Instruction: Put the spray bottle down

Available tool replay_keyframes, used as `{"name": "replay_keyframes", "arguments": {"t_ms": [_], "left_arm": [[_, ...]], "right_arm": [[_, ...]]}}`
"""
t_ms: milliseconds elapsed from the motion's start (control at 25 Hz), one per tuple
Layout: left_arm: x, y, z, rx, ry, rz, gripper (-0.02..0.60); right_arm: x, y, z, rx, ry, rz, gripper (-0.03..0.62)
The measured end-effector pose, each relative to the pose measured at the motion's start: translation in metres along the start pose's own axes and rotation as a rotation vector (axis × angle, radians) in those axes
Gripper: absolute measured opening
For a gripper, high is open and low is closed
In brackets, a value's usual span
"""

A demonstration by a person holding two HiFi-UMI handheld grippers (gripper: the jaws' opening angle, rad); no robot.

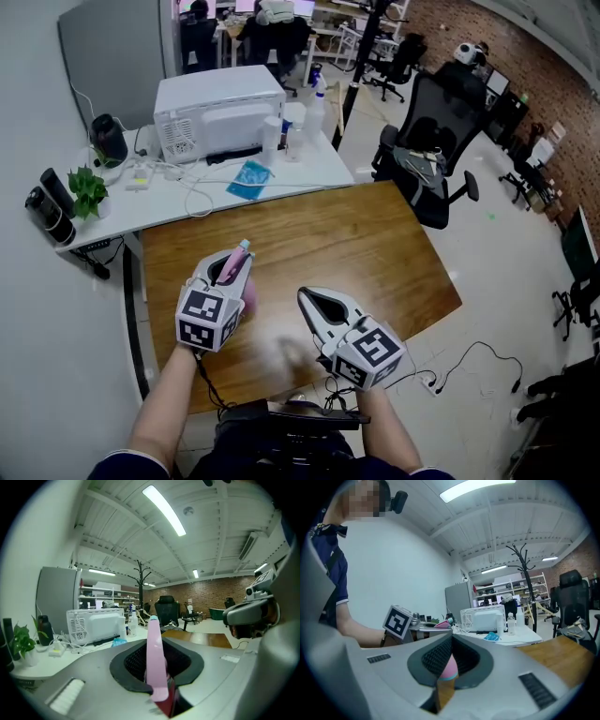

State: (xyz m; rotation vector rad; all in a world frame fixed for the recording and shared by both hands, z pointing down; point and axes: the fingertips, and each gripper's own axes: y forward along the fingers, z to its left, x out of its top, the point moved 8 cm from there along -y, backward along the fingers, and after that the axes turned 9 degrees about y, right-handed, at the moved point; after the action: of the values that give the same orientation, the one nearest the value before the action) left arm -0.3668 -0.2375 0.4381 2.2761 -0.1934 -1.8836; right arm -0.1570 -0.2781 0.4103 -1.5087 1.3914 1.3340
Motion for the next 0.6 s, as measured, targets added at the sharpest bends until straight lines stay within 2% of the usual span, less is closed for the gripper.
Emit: {"name": "replay_keyframes", "arguments": {"t_ms": [200,360,600], "left_arm": [[-0.002,0.031,0.006,0.019,0.057,-0.029,0.074],[-0.009,0.055,0.012,0.034,0.058,-0.033,0.074],[-0.023,0.086,0.010,0.033,0.059,0.003,0.075]], "right_arm": [[-0.003,-0.003,-0.002,-0.018,-0.008,0.016,0.000],[-0.006,-0.007,-0.005,-0.036,0.002,0.021,0.000],[-0.011,-0.014,-0.009,-0.067,0.018,0.025,0.000]]}}
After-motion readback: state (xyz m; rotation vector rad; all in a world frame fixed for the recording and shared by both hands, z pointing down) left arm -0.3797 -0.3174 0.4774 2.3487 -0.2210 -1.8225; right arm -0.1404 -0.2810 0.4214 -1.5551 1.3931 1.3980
